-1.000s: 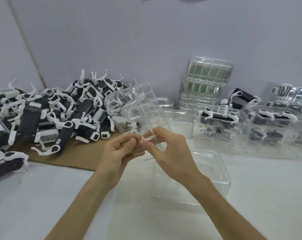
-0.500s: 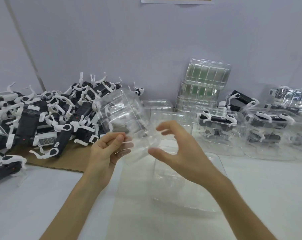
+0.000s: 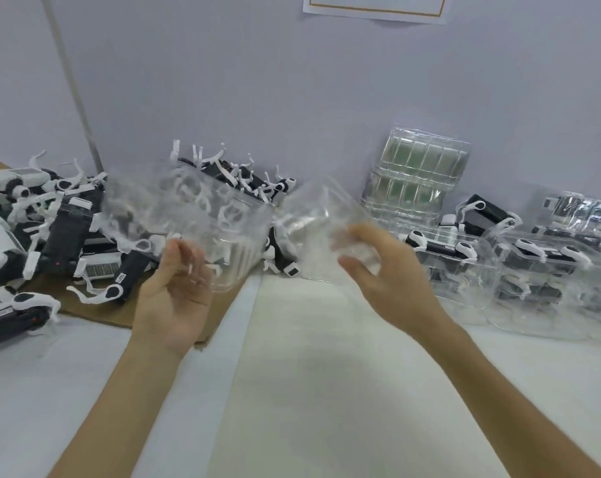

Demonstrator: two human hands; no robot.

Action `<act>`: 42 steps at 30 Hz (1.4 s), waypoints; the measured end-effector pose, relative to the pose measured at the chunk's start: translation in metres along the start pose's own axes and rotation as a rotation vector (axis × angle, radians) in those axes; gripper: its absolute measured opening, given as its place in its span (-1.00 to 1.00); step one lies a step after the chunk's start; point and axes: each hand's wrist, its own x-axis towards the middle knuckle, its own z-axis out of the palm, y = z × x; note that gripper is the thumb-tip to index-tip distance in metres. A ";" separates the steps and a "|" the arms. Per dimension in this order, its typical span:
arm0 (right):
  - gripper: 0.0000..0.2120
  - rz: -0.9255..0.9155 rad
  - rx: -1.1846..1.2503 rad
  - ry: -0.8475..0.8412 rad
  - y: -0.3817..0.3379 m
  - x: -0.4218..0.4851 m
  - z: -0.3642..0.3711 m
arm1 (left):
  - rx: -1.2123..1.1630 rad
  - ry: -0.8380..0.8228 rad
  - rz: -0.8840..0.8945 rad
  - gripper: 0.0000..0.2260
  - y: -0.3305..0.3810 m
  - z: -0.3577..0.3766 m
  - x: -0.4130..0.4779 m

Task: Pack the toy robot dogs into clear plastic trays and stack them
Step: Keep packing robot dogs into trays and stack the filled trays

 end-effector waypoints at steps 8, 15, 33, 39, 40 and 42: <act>-0.50 -0.084 -0.327 -0.058 0.026 0.114 0.055 | 0.021 0.010 -0.029 -0.76 -0.003 -0.003 0.001; -0.48 0.153 -0.528 -0.178 0.058 0.121 0.060 | 0.067 0.061 -0.109 -0.91 -0.017 -0.002 0.001; -0.83 0.223 0.538 0.062 -0.002 -0.015 0.012 | 0.568 -0.093 -0.137 -0.79 -0.038 0.003 -0.009; -0.80 0.076 0.249 0.123 0.010 -0.049 -0.033 | 0.345 0.168 -0.133 -0.64 -0.026 -0.005 0.001; -0.80 0.050 0.139 0.101 0.013 -0.057 -0.039 | 0.314 0.218 -0.135 -0.61 -0.025 -0.006 0.002; -0.77 0.012 -0.055 0.048 0.020 -0.075 -0.046 | 0.283 0.289 -0.135 -0.58 -0.024 -0.008 0.004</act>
